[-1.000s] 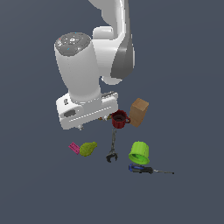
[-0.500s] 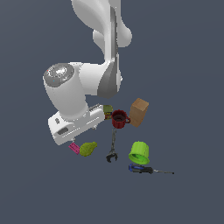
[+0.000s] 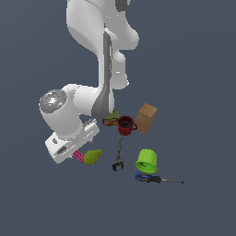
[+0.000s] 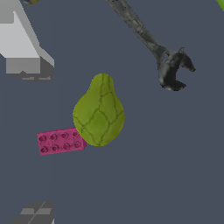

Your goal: Pick up a designated object from a clutter of objects.

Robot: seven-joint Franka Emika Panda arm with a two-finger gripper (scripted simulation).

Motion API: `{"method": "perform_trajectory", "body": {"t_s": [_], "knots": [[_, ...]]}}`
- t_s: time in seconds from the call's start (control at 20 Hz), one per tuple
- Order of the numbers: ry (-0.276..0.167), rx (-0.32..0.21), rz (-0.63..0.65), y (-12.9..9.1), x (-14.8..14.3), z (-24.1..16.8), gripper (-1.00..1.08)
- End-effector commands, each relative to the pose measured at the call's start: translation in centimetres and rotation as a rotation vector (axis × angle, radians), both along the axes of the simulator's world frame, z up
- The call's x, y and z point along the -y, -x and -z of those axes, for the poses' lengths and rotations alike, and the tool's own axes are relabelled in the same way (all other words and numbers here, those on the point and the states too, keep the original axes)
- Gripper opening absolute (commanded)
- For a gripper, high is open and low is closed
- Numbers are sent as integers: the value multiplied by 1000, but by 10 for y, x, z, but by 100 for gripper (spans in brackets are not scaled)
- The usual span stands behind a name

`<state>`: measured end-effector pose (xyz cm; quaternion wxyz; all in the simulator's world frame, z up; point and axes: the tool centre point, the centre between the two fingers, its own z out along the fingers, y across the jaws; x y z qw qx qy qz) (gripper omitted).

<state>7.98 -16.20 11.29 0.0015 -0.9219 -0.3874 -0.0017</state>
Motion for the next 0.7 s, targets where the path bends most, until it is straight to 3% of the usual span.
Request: {"method": "perform_trajectory", "body": {"t_s": [0.0, 0.65], "knots": [[1, 0, -42, 0, 10, 14, 100], [4, -2, -147, 3, 34, 50, 100]]}}
